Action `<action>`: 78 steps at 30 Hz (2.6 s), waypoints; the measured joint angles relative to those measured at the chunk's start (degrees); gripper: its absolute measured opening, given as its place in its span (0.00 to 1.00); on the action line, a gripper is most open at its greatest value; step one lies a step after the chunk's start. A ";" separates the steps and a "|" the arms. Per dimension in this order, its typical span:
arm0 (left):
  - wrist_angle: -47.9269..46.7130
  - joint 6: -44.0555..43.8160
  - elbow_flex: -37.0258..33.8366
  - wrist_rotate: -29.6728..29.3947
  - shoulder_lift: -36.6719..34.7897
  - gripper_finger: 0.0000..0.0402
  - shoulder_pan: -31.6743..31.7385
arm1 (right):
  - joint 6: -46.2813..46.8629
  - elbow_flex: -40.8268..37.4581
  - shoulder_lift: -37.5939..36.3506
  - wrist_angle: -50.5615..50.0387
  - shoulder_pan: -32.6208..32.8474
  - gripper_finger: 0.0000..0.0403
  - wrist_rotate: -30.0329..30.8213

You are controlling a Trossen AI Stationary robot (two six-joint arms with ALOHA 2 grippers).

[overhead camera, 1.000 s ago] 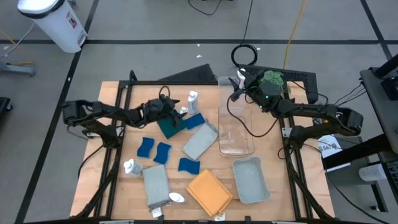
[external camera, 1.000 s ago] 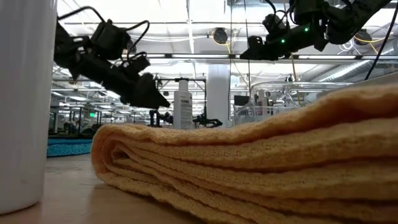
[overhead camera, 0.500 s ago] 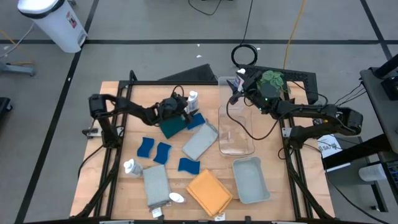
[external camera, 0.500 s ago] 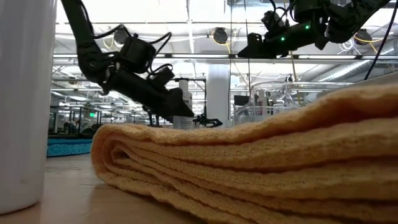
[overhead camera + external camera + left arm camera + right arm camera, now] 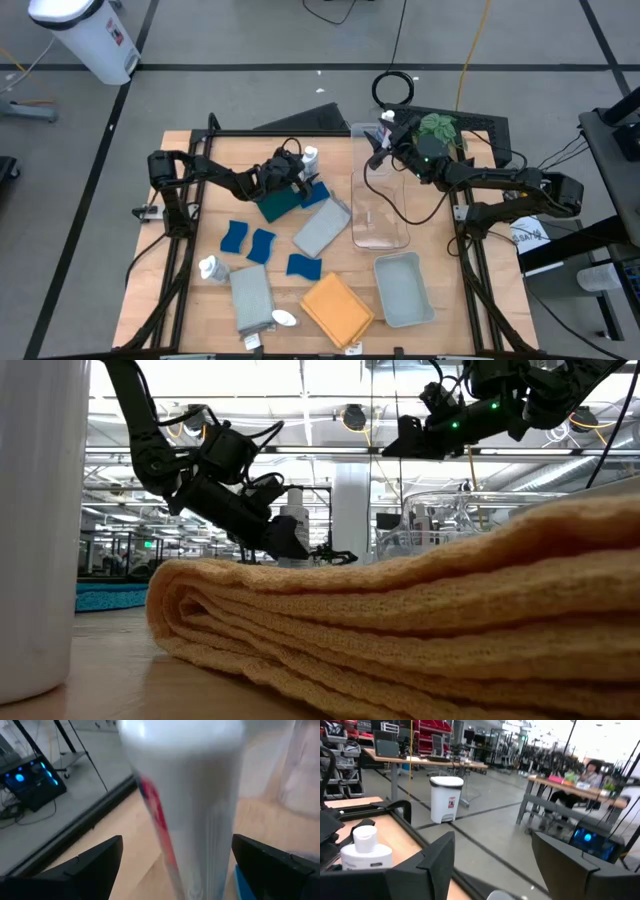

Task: Pick & Place Kitchen Items
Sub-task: Put the white plastic restorer bottle into the top transparent bin

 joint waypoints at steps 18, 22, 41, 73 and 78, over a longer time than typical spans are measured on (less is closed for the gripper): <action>1.88 -5.61 -2.26 4.89 1.26 0.94 2.14 | 0.82 0.00 0.00 -2.48 1.26 0.59 0.00; 3.36 -4.46 -2.13 5.01 1.95 0.94 1.92 | -0.89 0.00 0.00 -1.18 2.09 0.59 -0.01; 2.78 2.69 1.23 5.86 3.61 0.94 1.89 | 0.97 0.00 -0.07 0.04 2.28 0.59 -14.44; 1.88 -2.94 1.35 6.36 3.46 0.32 3.76 | -8.40 -0.02 -0.02 10.13 2.56 0.59 -15.13; 1.24 -0.80 1.39 6.86 3.39 0.43 3.76 | -8.43 -0.02 -0.01 9.05 2.56 0.59 -15.15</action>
